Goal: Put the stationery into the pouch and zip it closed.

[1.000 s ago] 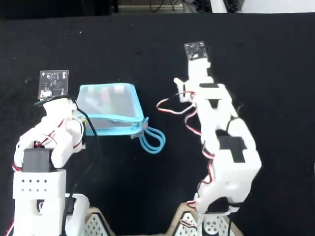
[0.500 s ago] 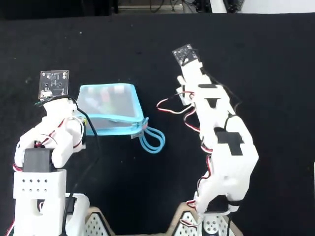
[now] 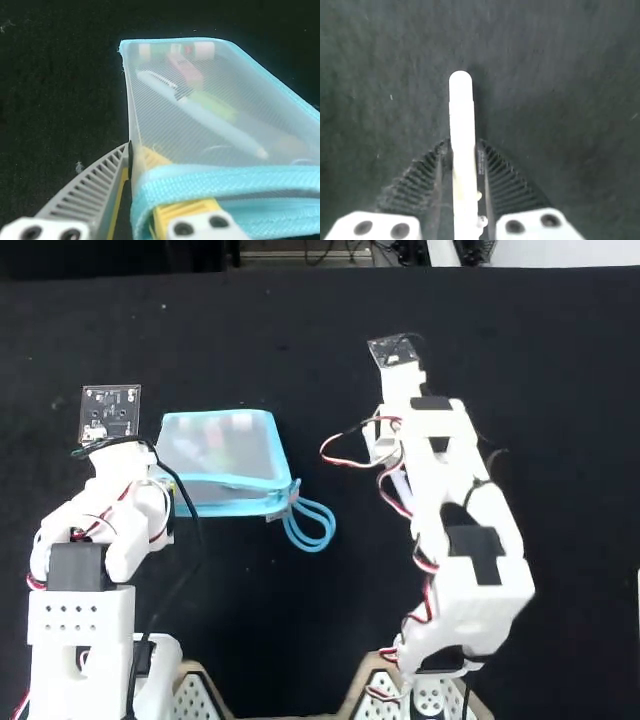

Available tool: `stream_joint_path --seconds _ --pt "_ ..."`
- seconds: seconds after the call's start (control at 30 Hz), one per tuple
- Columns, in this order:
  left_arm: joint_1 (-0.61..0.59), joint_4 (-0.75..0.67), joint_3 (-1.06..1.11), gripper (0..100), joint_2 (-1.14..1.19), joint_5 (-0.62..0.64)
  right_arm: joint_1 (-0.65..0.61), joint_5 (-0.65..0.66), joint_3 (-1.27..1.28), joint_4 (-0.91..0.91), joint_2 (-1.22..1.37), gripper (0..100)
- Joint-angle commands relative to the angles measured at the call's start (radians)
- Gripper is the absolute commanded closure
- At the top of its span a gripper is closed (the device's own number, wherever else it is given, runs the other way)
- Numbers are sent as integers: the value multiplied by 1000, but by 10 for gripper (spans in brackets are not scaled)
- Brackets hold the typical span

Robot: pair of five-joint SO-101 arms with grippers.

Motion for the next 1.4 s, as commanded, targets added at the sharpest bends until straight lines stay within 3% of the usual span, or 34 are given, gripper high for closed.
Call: stream_joint_path --seconds 0.0,0.17,0.33,0.77,1.0,1.13,1.37 --pt "-12 -18 -5 970 0 -5 -17 -49 -219 241 53 959" --pt "-12 -18 -7 970 0 -5 -17 -49 -440 460 189 828" --pt "-12 -18 -7 970 0 -5 -18 -44 -536 508 282 822" --pt "-12 -18 -5 970 0 -5 -63 3 -544 341 291 822" --pt "-12 -18 -5 970 0 -5 -52 107 -496 275 315 843" --pt "-12 -18 -5 970 0 -5 -51 121 -498 278 323 900" --pt "-12 -18 -5 970 0 -5 -49 118 -496 279 325 874"
